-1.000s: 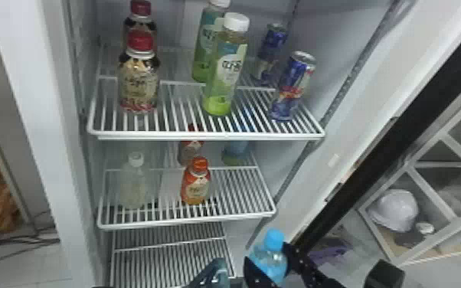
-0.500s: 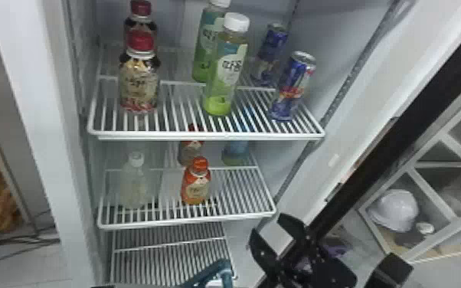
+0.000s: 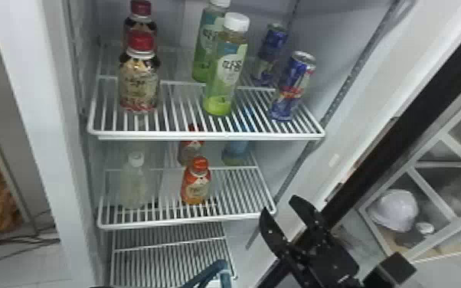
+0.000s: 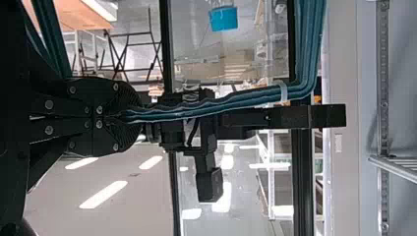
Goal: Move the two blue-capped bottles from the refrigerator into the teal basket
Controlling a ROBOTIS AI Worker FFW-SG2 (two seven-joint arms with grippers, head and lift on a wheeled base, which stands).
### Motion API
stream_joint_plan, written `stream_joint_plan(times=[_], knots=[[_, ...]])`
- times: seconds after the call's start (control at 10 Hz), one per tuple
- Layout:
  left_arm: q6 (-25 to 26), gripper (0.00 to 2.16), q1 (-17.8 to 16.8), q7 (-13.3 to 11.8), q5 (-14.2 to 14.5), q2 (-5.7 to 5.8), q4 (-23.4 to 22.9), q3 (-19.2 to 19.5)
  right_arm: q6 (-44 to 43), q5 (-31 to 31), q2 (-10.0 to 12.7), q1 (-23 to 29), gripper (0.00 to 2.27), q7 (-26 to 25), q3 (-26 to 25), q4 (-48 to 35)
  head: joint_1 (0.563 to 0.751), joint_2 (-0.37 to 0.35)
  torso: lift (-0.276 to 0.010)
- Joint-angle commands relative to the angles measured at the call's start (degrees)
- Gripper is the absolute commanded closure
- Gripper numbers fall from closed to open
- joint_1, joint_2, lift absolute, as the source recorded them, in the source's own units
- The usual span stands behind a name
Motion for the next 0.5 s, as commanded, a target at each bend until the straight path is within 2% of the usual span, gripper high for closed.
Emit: stream_joint_plan(times=[0.0, 0.4], knots=[[-0.4, 1.16, 0.0, 0.0, 0.2, -0.02, 0.0, 0.0, -3.2, 0.6, 0.2, -2.9, 0.50, -0.8, 0.6, 4.1, 0.695, -0.350, -0.136], [-0.5, 1.16, 0.2, -0.1, 0.7, -0.11, 0.0, -0.1, -8.1, 1.6, 0.0, -10.1, 0.50, -2.7, 2.4, 14.1, 0.695, -0.350, -0.136]])
